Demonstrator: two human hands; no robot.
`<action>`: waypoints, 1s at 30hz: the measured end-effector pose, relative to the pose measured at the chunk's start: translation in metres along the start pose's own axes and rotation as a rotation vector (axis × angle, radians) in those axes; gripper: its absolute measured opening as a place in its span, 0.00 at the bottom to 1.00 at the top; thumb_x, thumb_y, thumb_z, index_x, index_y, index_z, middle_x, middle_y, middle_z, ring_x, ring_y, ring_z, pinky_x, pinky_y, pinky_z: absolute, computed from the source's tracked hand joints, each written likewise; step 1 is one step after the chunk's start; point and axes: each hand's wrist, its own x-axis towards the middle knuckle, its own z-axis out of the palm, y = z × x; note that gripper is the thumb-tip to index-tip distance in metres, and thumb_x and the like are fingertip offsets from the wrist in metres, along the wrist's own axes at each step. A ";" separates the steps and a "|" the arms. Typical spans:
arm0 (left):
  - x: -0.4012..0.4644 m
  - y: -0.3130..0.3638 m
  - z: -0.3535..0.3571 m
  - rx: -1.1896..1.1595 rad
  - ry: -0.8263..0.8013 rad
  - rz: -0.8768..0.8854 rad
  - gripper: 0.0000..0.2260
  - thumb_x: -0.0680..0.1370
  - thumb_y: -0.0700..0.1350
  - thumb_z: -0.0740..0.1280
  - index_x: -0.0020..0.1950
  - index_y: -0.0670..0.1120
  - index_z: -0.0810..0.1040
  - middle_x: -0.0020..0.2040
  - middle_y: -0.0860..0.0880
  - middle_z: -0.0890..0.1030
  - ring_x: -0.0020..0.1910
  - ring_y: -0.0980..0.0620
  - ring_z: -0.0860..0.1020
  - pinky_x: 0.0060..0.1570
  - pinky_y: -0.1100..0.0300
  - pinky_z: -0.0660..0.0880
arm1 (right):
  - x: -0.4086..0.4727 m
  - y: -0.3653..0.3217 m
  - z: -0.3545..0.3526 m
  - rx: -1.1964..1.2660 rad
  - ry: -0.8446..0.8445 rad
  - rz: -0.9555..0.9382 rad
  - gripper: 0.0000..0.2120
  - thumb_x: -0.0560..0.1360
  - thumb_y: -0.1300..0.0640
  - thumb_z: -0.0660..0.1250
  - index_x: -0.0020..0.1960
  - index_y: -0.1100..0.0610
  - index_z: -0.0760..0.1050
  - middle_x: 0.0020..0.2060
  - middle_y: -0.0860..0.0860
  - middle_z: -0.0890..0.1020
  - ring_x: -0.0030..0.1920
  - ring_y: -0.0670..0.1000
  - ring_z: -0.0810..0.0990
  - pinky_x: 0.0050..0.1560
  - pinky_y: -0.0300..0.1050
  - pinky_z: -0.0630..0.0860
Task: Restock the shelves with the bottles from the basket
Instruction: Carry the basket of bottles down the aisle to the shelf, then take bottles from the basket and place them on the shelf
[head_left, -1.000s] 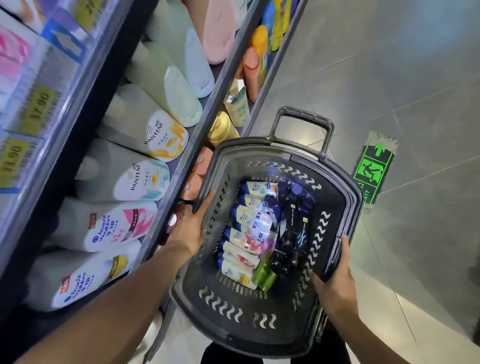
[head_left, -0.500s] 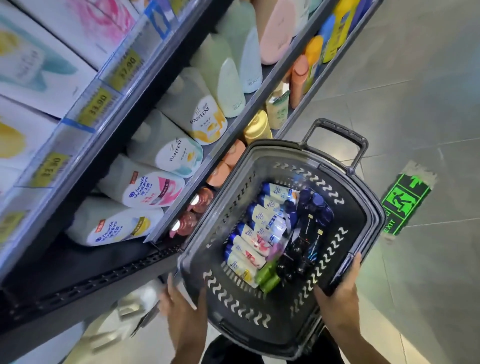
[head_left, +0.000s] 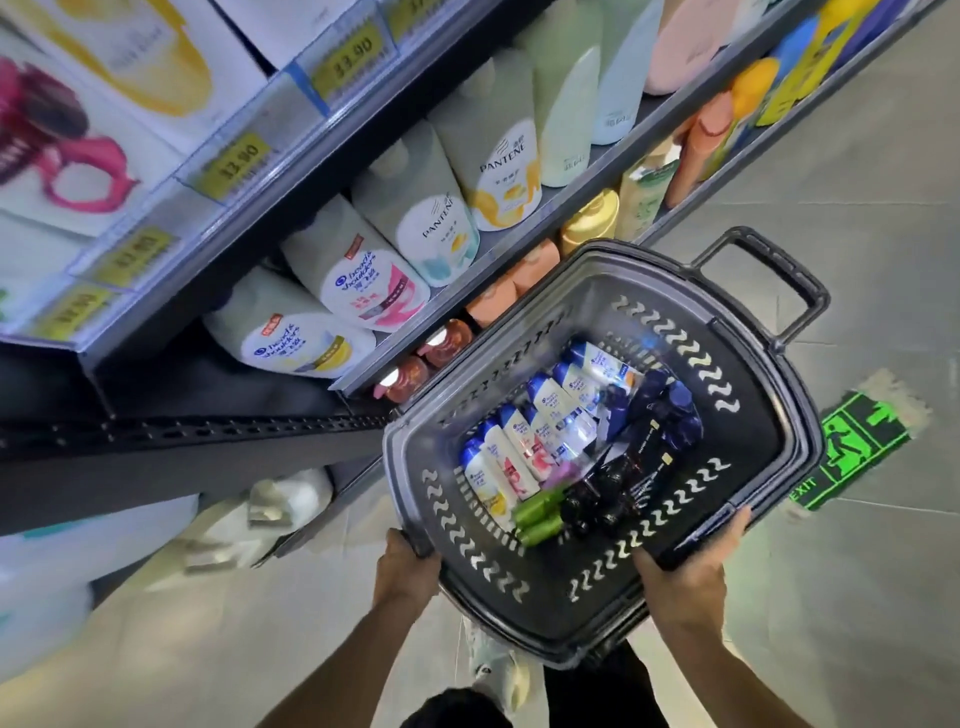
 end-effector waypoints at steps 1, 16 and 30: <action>0.002 -0.003 0.000 -0.002 -0.022 -0.017 0.15 0.78 0.45 0.71 0.56 0.44 0.67 0.54 0.39 0.81 0.43 0.41 0.83 0.45 0.48 0.83 | -0.002 0.002 0.001 -0.007 -0.009 -0.003 0.62 0.69 0.66 0.76 0.79 0.43 0.32 0.62 0.65 0.79 0.60 0.66 0.79 0.64 0.58 0.74; -0.039 -0.052 -0.021 -0.334 -0.061 0.201 0.07 0.79 0.33 0.68 0.54 0.43 0.80 0.50 0.46 0.82 0.55 0.43 0.79 0.46 0.65 0.78 | -0.055 -0.015 -0.044 -0.629 -0.391 -0.060 0.39 0.74 0.50 0.74 0.79 0.50 0.58 0.67 0.59 0.74 0.64 0.61 0.77 0.65 0.51 0.74; -0.348 -0.011 -0.196 0.115 0.039 0.989 0.14 0.78 0.37 0.69 0.63 0.43 0.81 0.59 0.48 0.83 0.54 0.54 0.80 0.60 0.61 0.75 | -0.258 -0.158 -0.276 -0.754 -0.424 -0.558 0.22 0.79 0.55 0.66 0.73 0.52 0.71 0.64 0.52 0.81 0.61 0.53 0.80 0.62 0.43 0.74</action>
